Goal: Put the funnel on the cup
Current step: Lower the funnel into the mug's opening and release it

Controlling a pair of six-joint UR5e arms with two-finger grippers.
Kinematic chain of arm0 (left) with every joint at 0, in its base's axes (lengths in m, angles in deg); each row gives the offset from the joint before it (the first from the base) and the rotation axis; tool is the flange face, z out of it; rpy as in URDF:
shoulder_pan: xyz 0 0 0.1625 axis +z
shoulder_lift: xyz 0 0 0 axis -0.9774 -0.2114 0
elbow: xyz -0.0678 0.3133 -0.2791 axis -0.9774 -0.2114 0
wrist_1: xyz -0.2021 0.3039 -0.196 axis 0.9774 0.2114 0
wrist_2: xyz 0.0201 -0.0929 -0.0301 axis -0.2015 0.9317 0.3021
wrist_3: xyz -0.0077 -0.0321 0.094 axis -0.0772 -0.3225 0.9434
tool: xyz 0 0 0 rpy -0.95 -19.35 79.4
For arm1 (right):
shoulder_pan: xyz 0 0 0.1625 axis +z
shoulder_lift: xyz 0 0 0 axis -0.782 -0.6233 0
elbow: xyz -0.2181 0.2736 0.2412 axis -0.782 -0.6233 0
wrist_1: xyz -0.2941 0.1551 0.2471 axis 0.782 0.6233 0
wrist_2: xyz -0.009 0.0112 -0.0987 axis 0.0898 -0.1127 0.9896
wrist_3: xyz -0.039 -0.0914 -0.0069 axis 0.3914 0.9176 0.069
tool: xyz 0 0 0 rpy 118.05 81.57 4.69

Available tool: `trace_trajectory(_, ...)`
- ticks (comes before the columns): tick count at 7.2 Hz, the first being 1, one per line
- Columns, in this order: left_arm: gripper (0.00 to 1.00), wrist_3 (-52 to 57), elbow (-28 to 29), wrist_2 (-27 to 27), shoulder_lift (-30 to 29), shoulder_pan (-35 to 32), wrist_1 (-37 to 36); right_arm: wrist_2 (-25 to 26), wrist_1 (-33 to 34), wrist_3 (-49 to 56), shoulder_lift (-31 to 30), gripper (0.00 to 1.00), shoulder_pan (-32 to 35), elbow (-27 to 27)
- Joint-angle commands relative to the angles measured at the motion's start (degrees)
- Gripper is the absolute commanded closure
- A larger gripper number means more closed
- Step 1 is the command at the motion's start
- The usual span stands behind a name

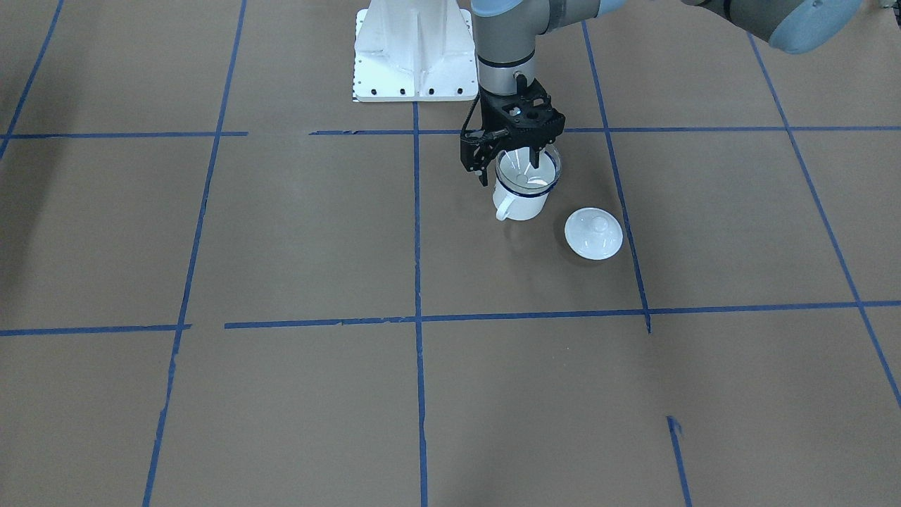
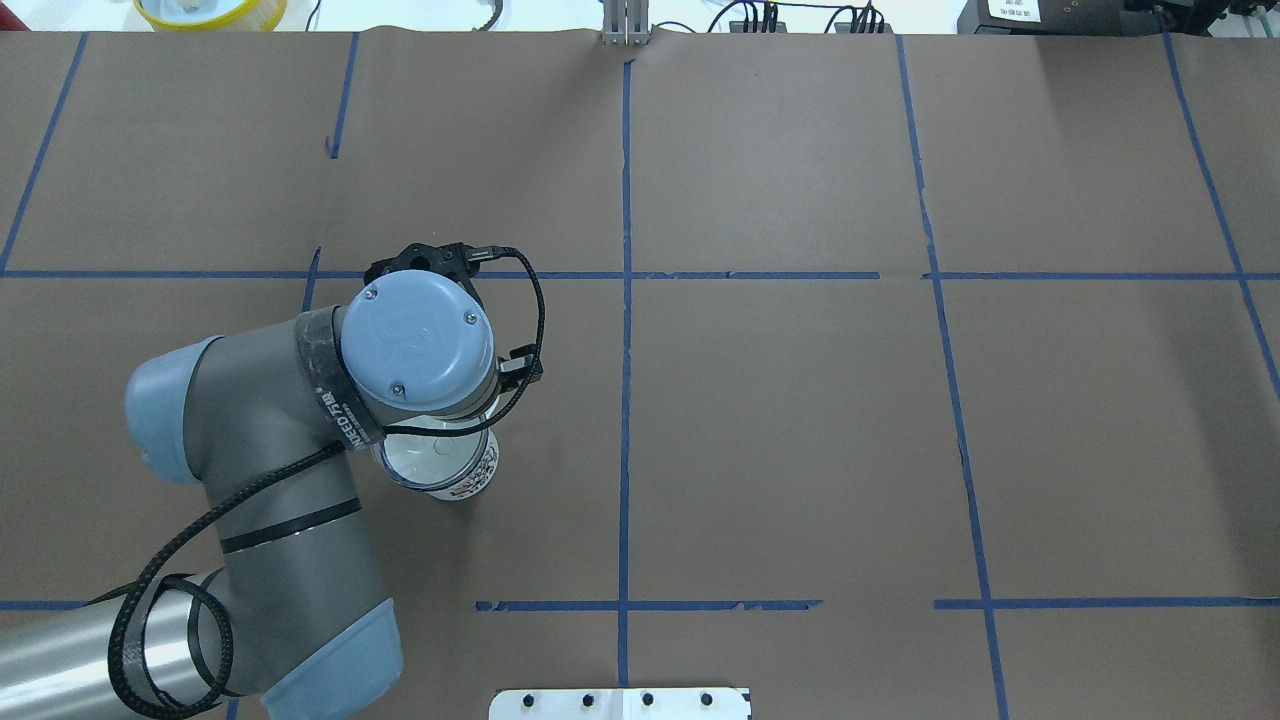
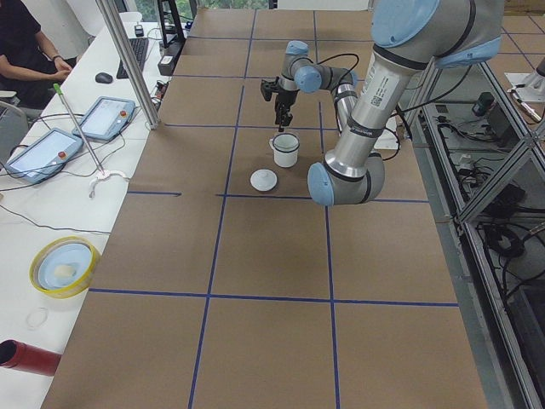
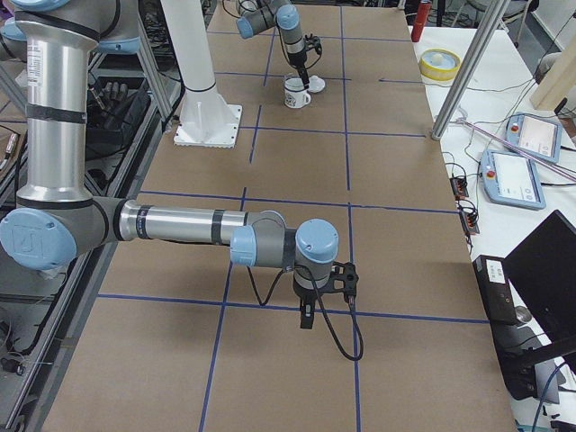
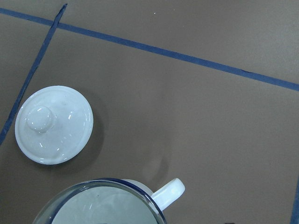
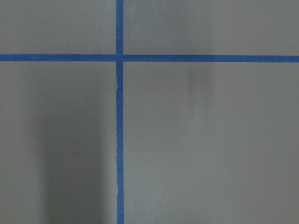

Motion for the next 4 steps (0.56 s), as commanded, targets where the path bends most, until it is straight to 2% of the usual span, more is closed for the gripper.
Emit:
trace_trajectory(1,0.00,0.4,-0.5,-0.7,0.5,-0.2,4.3,0.0,0.0,0.0,0.0,0.00,0.0,0.0)
trace_trajectory(2,0.00,2.2,-2.5,-0.1,0.4,-0.5,4.7,0.0,0.0,0.0,0.0,0.00,0.0,0.0)
trace_trajectory(3,0.00,7.6,-5.5,3.0,0.5,-3.1,4.6,0.0,0.0,0.0,0.0,0.00,0.0,-0.1)
trace_trajectory(4,0.00,13.6,-6.5,12.2,1.1,-11.2,4.6,0.0,0.0,0.0,0.0,0.00,0.0,0.0)
